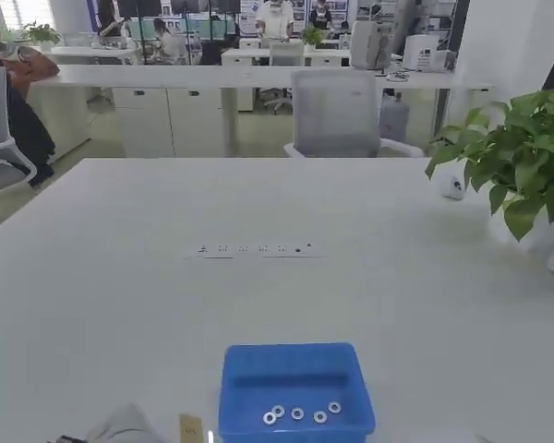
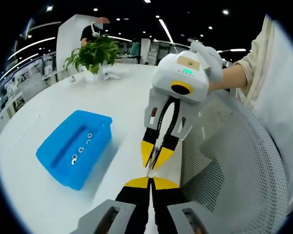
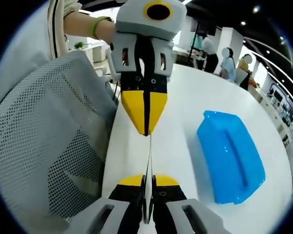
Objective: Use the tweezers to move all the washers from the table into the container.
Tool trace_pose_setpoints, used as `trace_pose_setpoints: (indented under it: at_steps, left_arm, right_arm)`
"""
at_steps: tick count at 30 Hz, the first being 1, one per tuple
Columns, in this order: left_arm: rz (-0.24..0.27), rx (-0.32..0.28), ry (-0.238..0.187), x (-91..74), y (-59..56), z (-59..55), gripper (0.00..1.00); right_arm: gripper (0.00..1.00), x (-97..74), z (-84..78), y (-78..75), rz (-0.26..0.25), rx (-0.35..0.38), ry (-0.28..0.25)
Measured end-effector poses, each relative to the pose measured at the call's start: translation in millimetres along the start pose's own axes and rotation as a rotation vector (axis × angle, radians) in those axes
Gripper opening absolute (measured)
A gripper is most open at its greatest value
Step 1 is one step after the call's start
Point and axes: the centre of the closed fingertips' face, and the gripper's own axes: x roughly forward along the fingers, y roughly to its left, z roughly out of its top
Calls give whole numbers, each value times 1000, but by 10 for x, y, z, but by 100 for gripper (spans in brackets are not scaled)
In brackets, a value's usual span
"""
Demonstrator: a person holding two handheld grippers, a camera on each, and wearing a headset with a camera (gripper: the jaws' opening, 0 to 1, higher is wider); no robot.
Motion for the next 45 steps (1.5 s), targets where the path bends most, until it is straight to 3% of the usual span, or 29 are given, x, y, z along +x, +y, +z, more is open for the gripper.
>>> trace_pose_setpoints:
  at_steps: [7, 8, 9, 13, 19, 26, 31, 36, 41, 45]
  left_arm:
    - [12, -40, -32, -57, -9, 15, 0]
    - [14, -40, -33, -62, -9, 19, 0]
    - [14, -41, -35, -68, -10, 23, 0]
    - [28, -61, -60, -98, -9, 60, 0]
    - [64, -132, -136, -144, -8, 127, 0]
    - [104, -219, -216, -251, 3, 164, 0]
    - [178, -261, -267, -334, 51, 181, 7]
    - [297, -323, -359, -461, 116, 224, 21]
    - [398, -368, -454, -614, 141, 297, 42]
    - [532, -396, -518, -806, 225, 319, 55]
  right_arm:
    - [2, 131, -65, 61, 7, -39, -30]
    - [2, 128, -10, 58, 7, -27, -74]
    - [2, 124, -36, 58, 9, -19, -66]
    - [3, 144, -4, 39, 30, 38, -144]
    - [4, 117, 26, 30, 86, 183, -279]
    - [6, 107, 24, 4, 76, 204, -288]
    - [9, 35, 84, -42, 59, 226, -311]
    - [22, -204, 223, -113, -2, 252, -371]
    - [35, -647, 307, -277, -156, 277, -445]
    - [44, -1009, 320, -410, -276, 317, -492]
